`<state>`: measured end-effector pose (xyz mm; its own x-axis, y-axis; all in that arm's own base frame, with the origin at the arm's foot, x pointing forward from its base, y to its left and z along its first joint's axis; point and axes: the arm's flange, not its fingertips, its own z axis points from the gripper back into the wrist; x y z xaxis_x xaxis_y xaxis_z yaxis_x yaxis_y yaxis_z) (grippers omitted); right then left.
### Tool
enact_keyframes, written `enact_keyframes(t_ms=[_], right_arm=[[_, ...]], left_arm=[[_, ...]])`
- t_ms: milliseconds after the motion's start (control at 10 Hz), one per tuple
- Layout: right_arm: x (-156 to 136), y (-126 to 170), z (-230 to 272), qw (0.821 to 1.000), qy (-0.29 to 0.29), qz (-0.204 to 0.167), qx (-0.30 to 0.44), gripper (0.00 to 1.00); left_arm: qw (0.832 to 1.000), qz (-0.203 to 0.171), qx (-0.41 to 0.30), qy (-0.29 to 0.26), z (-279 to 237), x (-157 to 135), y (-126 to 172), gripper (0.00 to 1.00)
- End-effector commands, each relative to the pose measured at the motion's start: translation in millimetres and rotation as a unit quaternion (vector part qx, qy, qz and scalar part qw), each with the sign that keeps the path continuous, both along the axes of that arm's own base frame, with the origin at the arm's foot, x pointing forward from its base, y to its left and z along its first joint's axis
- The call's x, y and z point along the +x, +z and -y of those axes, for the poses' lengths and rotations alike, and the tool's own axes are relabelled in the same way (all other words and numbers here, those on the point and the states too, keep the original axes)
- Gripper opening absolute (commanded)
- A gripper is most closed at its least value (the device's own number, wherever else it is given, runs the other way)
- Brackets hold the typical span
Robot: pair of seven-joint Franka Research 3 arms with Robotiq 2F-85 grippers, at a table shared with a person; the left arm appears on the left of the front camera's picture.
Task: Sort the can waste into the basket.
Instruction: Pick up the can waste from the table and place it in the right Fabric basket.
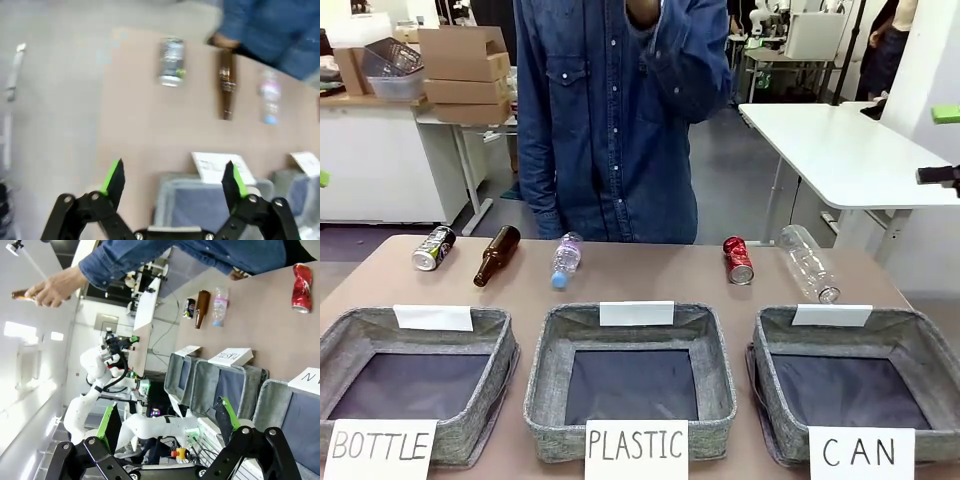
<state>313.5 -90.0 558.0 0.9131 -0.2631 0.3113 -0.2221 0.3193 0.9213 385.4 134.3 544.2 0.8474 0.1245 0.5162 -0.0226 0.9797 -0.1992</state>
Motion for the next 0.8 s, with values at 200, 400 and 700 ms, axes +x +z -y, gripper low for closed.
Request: enact_keyframes(t_ms=[200, 400, 700], right_arm=[[4.0, 3.0, 0.5, 1.000, 0.004, 0.017, 0.007, 1.00], [4.0, 3.0, 0.5, 1.000, 0.004, 0.017, 0.007, 1.00], [4.0, 3.0, 0.5, 1.000, 0.004, 0.017, 0.007, 1.00]], left_arm=[[1.000, 0.000, 0.000, 0.000, 0.0, 0.0, 0.0, 1.00], [1.000, 0.000, 0.000, 0.000, 0.0, 0.0, 0.0, 1.00], [0.999, 0.013, 0.046, -0.007, -14.2, 60.0, 7.6, 1.00]])
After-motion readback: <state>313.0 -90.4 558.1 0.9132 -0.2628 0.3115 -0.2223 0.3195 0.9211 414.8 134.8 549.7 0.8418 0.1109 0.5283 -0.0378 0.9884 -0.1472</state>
